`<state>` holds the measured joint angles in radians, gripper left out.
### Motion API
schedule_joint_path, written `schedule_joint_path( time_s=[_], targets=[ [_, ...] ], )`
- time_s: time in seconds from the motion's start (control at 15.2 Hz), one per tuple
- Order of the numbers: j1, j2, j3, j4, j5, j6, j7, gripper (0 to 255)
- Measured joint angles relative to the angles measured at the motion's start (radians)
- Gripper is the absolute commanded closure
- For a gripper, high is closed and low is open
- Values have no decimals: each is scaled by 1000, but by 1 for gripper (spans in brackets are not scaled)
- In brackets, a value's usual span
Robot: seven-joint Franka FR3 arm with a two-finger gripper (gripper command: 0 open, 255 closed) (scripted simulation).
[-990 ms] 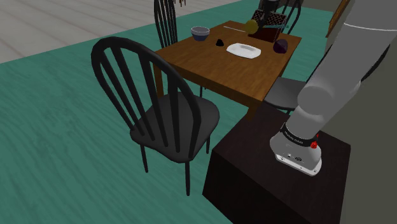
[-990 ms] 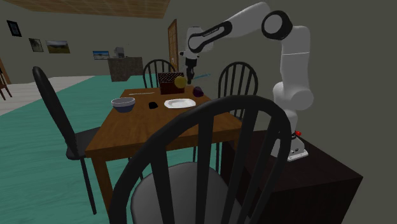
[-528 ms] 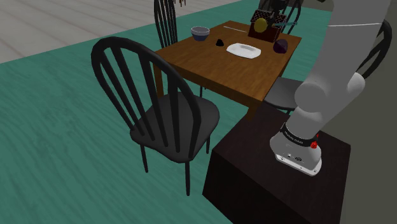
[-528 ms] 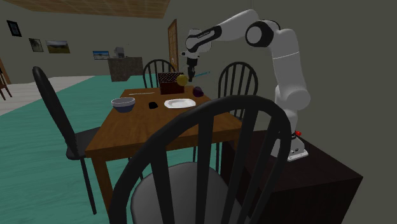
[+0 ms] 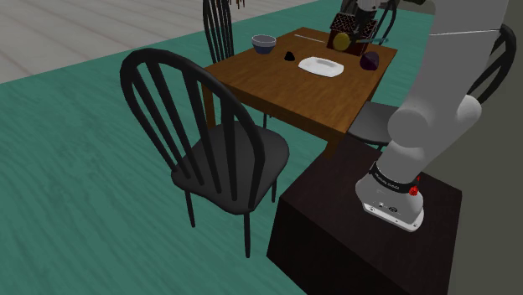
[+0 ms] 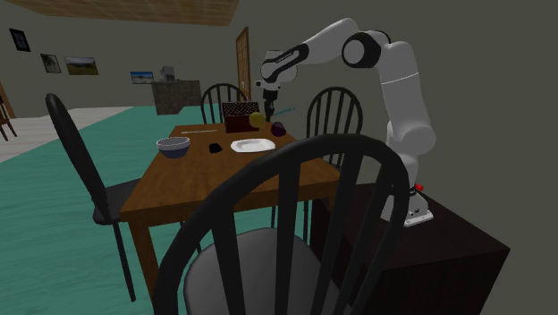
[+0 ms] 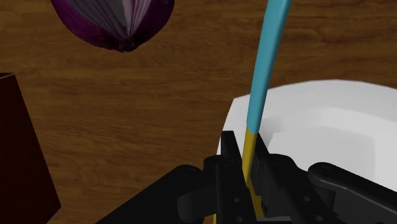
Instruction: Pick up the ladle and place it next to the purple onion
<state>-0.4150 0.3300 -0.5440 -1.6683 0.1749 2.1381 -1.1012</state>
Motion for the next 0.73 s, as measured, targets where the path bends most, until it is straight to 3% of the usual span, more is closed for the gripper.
schedule_joint_path(
  time_s=[0.73],
  targets=[
    [-10, 50, 17, -81, 37, 124, -24, 255]
  ],
)
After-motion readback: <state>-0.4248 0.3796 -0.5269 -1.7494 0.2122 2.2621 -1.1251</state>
